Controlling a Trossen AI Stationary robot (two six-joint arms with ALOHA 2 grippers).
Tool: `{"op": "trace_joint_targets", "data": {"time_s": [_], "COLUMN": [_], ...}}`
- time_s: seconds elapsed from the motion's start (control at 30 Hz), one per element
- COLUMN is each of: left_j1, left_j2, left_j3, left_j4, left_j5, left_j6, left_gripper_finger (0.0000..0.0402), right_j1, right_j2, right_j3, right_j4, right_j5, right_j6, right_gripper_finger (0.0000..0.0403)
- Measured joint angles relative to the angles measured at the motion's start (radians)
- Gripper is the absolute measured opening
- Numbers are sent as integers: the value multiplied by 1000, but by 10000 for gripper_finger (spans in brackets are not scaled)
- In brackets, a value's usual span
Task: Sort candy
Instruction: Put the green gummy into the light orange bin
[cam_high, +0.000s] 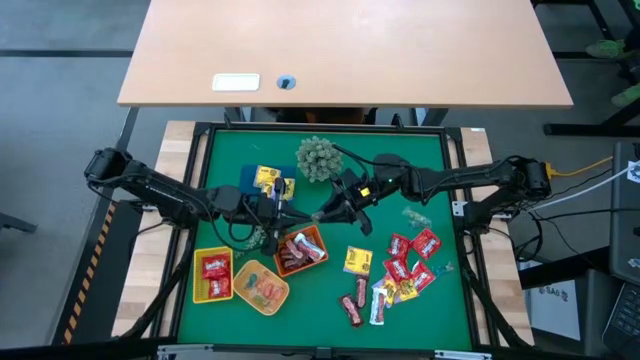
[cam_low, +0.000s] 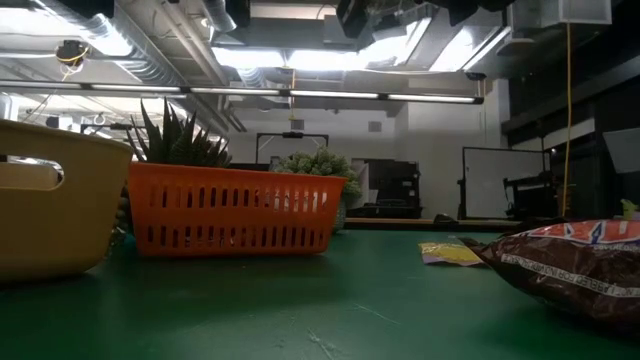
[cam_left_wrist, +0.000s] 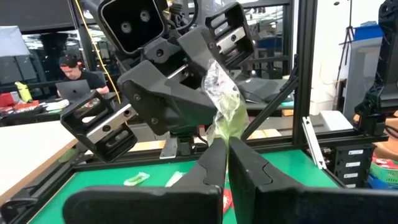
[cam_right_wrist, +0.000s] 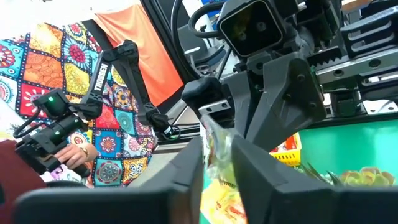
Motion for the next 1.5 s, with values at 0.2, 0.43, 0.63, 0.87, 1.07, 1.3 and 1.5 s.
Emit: {"op": "trace_joint_targets", "data": {"time_s": [0.2, 0.43, 0.63, 0.87, 1.07, 1.3, 1.5], "left_j1": [-2, -49, -121, -222, -258, -259, -259], "left_j2": [0, 0, 0, 0, 0, 0, 0], "left_j3": [0, 0, -1, -1, -1, -1, -1], "left_j4": [-33, -295, -616, -843, -912, -972, -973], "left_j5": [4, 78, 384, 487, 476, 401, 271], "left_j6": [-15, -181, -486, -780, -1006, -1131, -1183], "left_gripper_finger": [0, 0, 0, 0, 6, 64, 106], "right_j1": [-1, -8, -7, -7, -7, -7, -7], "right_j2": [-4, -7, -7, -7, -7, -8, -25], "right_j3": [0, 0, 0, 0, 0, 0, 0], "right_j4": [-10, -113, -335, -578, -671, -837, -1167], "right_j5": [-28, -259, -290, -218, -156, -102, 107], "right_j6": [5, 4, 2, -100, -108, -208, -258], "right_gripper_finger": [171, 206, 199, 198, 198, 198, 198]}}
